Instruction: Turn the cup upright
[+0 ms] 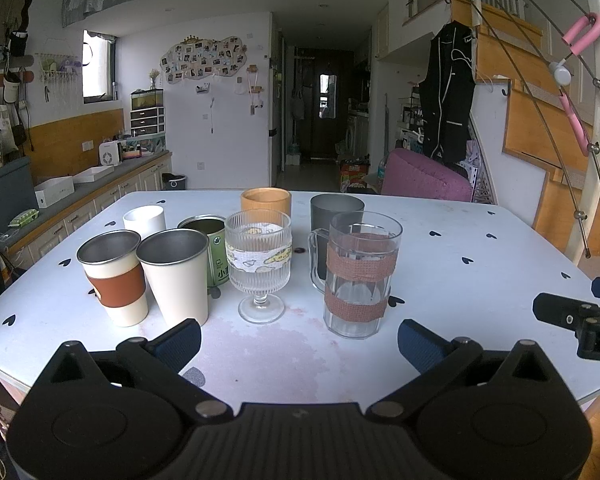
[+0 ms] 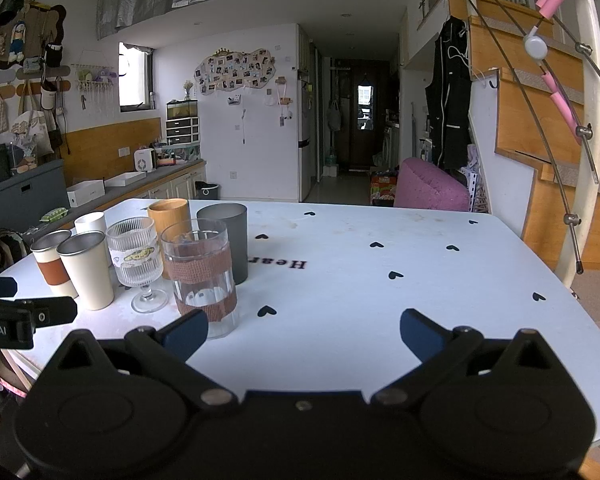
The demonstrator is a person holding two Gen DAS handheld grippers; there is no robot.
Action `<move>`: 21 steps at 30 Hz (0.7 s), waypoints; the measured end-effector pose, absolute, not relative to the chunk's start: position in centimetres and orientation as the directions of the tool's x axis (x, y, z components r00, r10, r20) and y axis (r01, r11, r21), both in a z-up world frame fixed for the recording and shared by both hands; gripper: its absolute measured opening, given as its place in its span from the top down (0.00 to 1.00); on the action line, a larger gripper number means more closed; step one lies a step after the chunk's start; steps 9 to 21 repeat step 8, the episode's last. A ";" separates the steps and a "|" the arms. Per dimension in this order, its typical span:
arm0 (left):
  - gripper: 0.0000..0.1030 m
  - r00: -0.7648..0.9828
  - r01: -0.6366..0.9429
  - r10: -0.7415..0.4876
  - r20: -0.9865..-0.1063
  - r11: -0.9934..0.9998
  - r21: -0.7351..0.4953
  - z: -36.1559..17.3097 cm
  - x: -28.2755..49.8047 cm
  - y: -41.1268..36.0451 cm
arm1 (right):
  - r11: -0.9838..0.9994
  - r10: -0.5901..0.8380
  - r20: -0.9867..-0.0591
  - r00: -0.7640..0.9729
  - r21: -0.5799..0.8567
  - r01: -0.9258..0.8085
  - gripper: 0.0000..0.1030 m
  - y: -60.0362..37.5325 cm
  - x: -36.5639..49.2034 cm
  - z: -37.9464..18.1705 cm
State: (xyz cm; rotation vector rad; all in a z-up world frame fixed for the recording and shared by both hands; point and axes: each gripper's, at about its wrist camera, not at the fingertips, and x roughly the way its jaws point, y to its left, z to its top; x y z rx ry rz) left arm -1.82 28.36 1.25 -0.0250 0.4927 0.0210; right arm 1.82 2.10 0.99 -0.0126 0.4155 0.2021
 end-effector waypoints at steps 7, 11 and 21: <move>0.00 0.881 -0.026 0.014 -0.473 0.999 -0.018 1.3 -1.8 28.4 | 0.980 0.192 -0.403 0.895 0.028 -0.197 0.00 2.1 1.8 1.0; 0.00 0.881 -0.026 0.014 -0.473 0.999 -0.018 1.3 -1.8 28.4 | 0.980 0.191 -0.403 0.895 0.028 -0.197 0.00 2.0 1.8 1.0; 0.00 0.881 -0.026 0.014 -0.473 0.999 -0.018 1.3 -1.8 28.4 | 0.980 0.191 -0.403 0.895 0.028 -0.197 0.00 2.0 1.8 1.0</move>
